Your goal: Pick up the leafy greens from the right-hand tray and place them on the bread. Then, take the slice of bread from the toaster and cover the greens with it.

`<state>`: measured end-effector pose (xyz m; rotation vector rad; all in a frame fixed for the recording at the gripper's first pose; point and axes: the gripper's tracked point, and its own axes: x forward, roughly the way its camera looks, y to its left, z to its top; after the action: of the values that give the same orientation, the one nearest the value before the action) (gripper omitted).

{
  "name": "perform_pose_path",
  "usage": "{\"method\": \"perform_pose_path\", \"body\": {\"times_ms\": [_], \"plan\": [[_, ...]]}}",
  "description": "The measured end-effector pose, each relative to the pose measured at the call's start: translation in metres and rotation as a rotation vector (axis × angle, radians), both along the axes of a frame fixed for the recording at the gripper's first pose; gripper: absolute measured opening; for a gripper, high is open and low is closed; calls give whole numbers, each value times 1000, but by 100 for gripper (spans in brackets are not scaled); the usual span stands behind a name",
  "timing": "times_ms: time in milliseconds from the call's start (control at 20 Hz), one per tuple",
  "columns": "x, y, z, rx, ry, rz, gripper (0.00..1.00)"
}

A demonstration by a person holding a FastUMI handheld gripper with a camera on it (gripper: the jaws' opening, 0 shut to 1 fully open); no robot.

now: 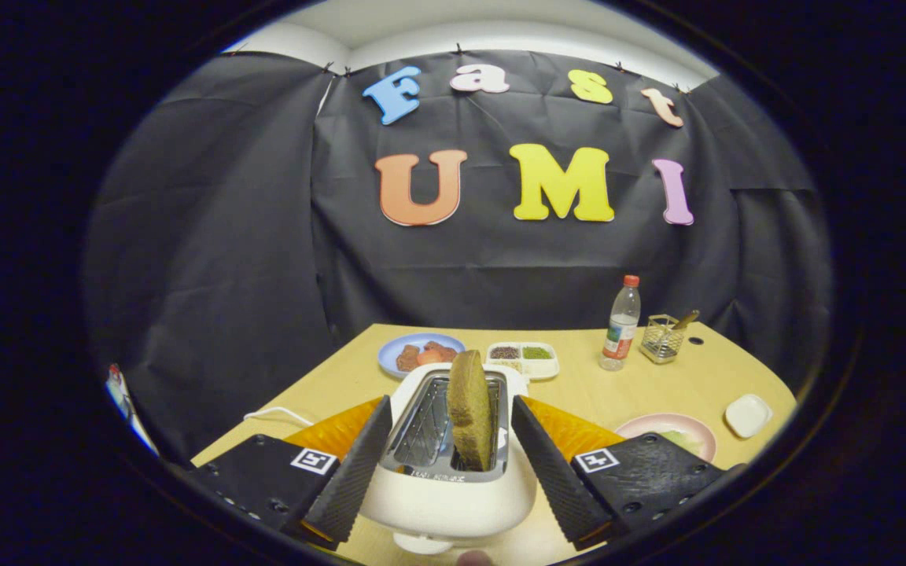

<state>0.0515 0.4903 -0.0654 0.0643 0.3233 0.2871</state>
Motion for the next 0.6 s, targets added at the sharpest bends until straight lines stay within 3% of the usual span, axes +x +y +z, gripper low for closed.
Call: {"method": "perform_pose_path", "body": {"times_ms": [100, 550, 600], "plan": [[11, -3, -4, -18, 18, -35, 85], [37, -4, -21, -7, 114, -41, 17], [37, -4, -21, -5, 115, -36, 14]]}}
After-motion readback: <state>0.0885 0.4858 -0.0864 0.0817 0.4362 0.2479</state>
